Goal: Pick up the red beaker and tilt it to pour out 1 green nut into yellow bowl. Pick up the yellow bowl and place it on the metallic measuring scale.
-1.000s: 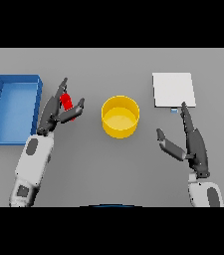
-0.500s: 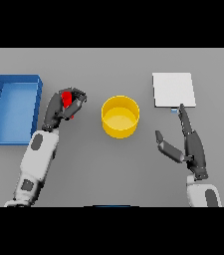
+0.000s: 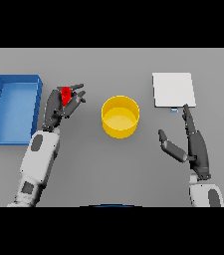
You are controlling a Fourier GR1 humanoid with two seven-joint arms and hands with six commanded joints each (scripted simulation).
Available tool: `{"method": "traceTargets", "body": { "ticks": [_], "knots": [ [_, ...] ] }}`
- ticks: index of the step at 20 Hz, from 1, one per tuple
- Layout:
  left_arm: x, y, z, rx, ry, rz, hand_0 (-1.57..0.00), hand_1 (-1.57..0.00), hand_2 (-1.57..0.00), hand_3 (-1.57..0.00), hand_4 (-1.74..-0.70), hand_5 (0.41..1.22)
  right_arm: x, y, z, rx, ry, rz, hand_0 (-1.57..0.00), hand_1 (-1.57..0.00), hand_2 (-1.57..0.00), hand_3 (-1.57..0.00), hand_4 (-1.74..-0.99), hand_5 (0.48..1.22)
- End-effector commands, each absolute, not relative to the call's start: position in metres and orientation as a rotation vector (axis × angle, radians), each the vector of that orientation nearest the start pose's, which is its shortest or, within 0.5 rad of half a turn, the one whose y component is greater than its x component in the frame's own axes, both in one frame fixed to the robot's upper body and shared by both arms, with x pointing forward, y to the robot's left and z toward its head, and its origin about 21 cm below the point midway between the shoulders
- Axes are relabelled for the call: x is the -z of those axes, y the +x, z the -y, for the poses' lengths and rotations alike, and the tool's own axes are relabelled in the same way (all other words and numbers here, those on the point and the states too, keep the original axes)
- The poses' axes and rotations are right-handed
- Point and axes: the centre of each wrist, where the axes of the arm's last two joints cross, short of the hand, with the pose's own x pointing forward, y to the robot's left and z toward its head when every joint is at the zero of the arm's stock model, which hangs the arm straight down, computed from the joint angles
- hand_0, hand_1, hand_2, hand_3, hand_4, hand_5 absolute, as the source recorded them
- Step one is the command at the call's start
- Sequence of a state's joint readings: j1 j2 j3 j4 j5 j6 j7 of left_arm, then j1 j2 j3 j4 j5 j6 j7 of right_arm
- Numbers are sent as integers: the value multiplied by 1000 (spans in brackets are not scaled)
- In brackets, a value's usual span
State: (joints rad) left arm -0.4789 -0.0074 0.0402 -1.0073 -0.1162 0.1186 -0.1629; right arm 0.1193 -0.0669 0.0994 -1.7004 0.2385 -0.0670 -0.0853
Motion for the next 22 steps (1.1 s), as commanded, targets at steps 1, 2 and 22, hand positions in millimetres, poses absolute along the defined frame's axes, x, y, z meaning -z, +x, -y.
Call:
{"method": "traceTargets", "body": {
  "ticks": [1, 2, 22],
  "knots": [
    [6, 356, -176, 168, 81, 1628, -1531, -1533, -1534, -1520, -1692, 1118, -5, 218, 226, -247, -229, 1681, 1, 1, 1, 1, -1259, 647],
    [-2, 357, -175, 181, 90, 1645, -1539, -1540, -1542, -1530, -1701, 1114, -6, 218, 227, -249, -232, 1695, 1, 1, 1, 1, -1259, 649],
    [-74, 382, -125, 1219, 714, 1479, -1570, -1570, -1570, -1570, -1740, 1145, -11, 217, 223, -262, -235, 1680, 1, 1, 1, 1, -1262, 694]
  ]
}}
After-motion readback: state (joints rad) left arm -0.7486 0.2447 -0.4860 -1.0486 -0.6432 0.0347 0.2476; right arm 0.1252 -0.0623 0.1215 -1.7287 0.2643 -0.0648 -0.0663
